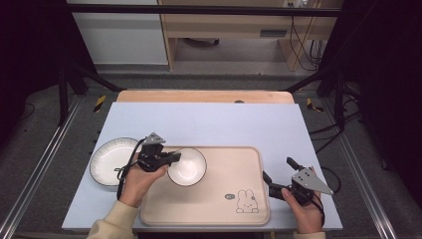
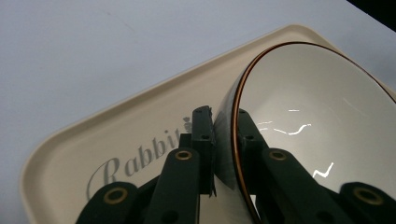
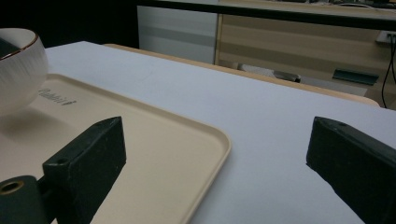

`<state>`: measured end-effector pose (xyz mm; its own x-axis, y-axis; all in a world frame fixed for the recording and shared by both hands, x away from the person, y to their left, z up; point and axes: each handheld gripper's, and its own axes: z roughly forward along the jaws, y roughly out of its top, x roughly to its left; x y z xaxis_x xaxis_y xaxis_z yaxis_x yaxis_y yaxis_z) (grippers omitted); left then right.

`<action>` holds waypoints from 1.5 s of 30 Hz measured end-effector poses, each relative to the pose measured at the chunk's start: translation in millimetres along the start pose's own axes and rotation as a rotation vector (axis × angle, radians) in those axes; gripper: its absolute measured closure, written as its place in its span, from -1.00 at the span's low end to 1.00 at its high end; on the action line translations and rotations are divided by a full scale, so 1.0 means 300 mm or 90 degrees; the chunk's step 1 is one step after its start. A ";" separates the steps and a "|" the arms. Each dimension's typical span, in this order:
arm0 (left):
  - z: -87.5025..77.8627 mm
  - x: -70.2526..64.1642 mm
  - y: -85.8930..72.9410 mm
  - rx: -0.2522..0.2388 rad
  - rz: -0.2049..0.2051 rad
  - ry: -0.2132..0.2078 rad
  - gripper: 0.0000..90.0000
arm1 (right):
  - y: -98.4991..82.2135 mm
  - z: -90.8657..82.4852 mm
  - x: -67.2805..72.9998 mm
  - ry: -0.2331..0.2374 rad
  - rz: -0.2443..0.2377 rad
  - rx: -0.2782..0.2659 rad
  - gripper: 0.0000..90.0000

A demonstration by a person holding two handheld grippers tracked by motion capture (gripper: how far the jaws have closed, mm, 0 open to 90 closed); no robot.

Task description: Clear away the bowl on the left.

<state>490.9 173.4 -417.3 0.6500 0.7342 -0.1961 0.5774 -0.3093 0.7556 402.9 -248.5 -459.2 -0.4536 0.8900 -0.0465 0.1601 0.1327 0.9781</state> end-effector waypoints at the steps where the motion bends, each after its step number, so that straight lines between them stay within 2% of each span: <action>1: 0.003 -0.003 0.002 0.001 0.000 -0.001 0.81 | 0.000 -0.001 -0.001 0.000 0.001 -0.001 -0.89; 11: 0.054 -0.049 0.023 0.017 0.019 -0.020 0.81 | 0.002 -0.007 -0.005 -0.003 0.004 -0.005 -0.89; 22: 0.093 -0.101 0.014 0.041 0.042 -0.038 0.81 | 0.001 -0.004 -0.004 -0.002 0.004 -0.002 -0.89; 36: 0.135 -0.104 -0.020 0.053 0.024 -0.054 0.81 | 0.000 -0.003 -0.003 0.000 0.005 -0.001 -0.89; 45: 0.151 -0.106 -0.020 0.059 0.016 -0.065 0.81 | 0.000 -0.005 -0.006 -0.001 0.004 -0.003 -0.89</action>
<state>489.2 124.5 -444.1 0.7091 0.6615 -0.2441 0.6004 -0.3849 0.7010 402.3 -250.7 -458.8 -0.4511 0.8916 -0.0399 0.1591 0.1243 0.9794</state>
